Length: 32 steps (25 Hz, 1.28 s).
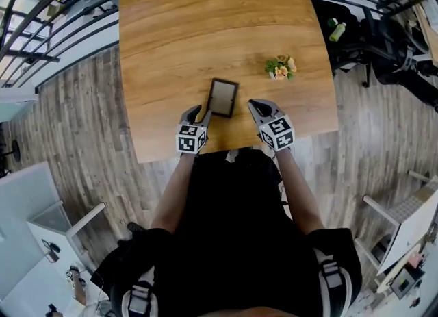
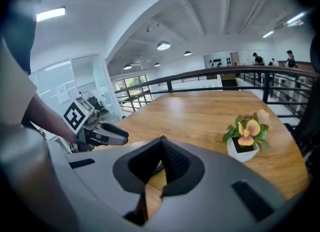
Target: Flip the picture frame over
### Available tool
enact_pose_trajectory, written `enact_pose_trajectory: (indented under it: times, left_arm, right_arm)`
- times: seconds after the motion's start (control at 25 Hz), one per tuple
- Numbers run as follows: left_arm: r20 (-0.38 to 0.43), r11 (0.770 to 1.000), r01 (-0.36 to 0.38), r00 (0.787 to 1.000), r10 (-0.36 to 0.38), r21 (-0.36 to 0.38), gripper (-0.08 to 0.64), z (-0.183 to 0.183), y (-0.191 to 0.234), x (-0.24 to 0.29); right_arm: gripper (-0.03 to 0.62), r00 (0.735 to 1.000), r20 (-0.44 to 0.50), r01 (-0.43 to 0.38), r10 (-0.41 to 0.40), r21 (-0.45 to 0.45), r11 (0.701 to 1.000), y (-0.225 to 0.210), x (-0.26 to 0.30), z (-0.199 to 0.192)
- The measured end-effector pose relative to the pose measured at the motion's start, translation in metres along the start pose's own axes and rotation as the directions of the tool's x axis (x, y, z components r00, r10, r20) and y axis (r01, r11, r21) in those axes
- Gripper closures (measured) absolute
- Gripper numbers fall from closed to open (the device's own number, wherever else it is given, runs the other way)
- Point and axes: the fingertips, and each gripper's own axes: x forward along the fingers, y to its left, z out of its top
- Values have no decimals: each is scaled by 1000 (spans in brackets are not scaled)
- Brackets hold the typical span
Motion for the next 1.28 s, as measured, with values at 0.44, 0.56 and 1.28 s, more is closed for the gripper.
enact_pose_trajectory:
  times: [0.44,0.56,1.28]
  left_arm:
    - [-90,999,35,995,-36,-13,422,-19,11,36]
    - [-108,999,35,993,-37,-17,422,-23,14,44]
    - [-192,999,-6,981,-3,-49,425,-42,29,72]
  right_arm:
    - [584,998,-30,64,-63,36,997,-15,1,-11]
    - [584,995,-40,88,-86,53,995,-20,-3,-16]
    - [512,991,-61,126,-121,81,989,-17,-15,-36]
